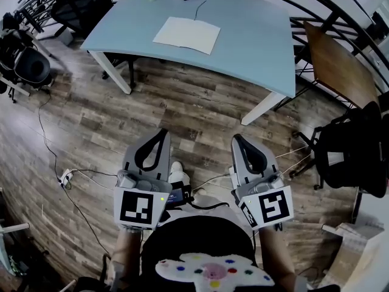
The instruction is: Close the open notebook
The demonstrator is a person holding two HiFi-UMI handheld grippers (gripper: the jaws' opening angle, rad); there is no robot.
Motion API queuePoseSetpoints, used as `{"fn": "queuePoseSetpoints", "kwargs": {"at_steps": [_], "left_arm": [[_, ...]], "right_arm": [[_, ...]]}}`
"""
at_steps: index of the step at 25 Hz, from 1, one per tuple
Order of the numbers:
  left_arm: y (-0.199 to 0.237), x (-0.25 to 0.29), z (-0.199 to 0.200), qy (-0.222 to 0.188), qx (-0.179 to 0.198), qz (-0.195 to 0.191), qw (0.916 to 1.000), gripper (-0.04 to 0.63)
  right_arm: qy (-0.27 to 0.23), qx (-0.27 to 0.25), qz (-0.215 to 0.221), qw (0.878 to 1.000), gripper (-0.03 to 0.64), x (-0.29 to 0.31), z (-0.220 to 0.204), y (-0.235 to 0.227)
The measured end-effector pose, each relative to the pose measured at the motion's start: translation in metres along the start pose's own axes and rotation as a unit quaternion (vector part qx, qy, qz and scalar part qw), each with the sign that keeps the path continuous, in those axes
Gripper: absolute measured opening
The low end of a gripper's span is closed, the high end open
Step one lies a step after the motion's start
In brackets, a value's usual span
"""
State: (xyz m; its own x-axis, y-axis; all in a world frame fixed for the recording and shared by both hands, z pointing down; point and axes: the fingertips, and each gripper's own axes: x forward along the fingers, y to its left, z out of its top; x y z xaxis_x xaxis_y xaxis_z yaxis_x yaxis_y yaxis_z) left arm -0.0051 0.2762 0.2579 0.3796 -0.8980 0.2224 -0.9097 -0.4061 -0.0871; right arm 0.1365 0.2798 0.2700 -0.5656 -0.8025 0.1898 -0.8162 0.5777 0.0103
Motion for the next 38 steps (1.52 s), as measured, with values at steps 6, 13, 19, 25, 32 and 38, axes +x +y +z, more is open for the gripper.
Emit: {"fn": "queuePoseSetpoints", "kwargs": {"at_steps": [6, 13, 19, 25, 32, 38], "left_arm": [[0.031, 0.022, 0.007, -0.004, 0.003, -0.012, 0.9999, 0.017], [0.072, 0.044, 0.013, -0.009, 0.008, -0.032, 0.9994, 0.017], [0.1, 0.057, 0.016, -0.021, 0.012, -0.046, 0.9986, 0.017], [0.123, 0.063, 0.017, -0.032, 0.01, -0.055, 0.998, 0.017], [0.14, 0.066, 0.02, -0.041, 0.014, -0.045, 0.998, 0.017], [0.146, 0.079, 0.019, -0.037, 0.015, -0.037, 0.9985, 0.017]], "right_arm": [[-0.003, -0.016, 0.013, 1.0, 0.034, 0.033, 0.014, 0.007], [-0.016, -0.028, -0.003, 0.999, 0.034, 0.074, 0.035, 0.012], [-0.018, -0.037, -0.03, 0.999, 0.034, 0.104, 0.042, 0.017], [-0.018, -0.04, -0.063, 0.997, 0.034, 0.122, 0.047, 0.017], [0.008, -0.057, -0.068, 0.996, 0.034, 0.135, 0.041, 0.012], [0.008, -0.06, -0.07, 0.996, 0.034, 0.147, 0.044, -0.001]]}}
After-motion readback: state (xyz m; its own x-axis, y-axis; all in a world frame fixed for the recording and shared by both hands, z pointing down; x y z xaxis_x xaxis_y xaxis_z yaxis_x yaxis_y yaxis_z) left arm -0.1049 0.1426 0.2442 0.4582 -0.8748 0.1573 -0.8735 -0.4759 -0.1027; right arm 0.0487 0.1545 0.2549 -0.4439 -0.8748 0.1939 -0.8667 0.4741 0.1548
